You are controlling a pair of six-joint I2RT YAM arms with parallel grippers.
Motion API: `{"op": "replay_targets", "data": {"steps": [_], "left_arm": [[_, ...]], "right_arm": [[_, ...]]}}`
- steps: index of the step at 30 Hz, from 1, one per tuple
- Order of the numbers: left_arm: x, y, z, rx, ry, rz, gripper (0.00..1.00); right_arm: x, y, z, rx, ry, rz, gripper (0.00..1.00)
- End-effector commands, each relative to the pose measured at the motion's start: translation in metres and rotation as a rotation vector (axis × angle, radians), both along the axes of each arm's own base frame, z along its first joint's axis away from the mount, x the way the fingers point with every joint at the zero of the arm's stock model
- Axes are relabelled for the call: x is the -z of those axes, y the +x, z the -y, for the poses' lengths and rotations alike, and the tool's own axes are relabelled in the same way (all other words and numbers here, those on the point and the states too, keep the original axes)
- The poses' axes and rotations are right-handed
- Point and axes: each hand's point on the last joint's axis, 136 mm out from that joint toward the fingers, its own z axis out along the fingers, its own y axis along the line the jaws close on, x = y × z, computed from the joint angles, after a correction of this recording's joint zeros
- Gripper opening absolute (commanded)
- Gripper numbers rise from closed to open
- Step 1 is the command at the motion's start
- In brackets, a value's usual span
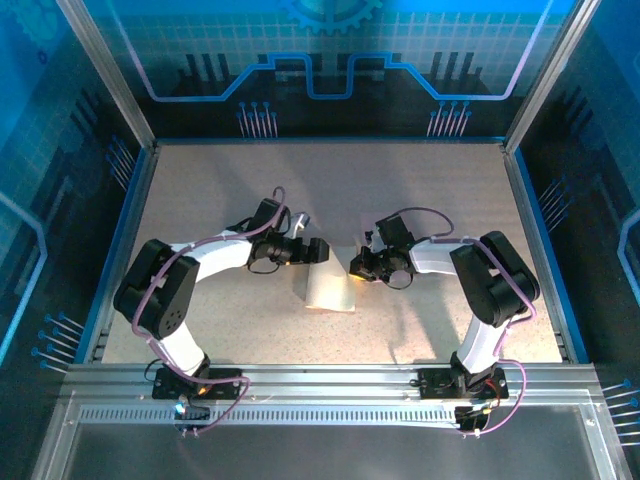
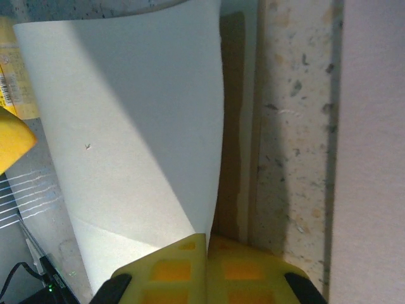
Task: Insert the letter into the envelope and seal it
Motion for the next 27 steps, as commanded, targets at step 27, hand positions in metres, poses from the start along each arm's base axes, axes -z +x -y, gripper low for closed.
{"op": "replay_targets", "data": {"steps": [27], "left_arm": [[0.006, 0.001, 0.027, 0.006, -0.086, -0.025, 0.58]], "right_arm": [[0.0, 0.009, 0.008, 0.046, 0.018, 0.005, 0.0]]}}
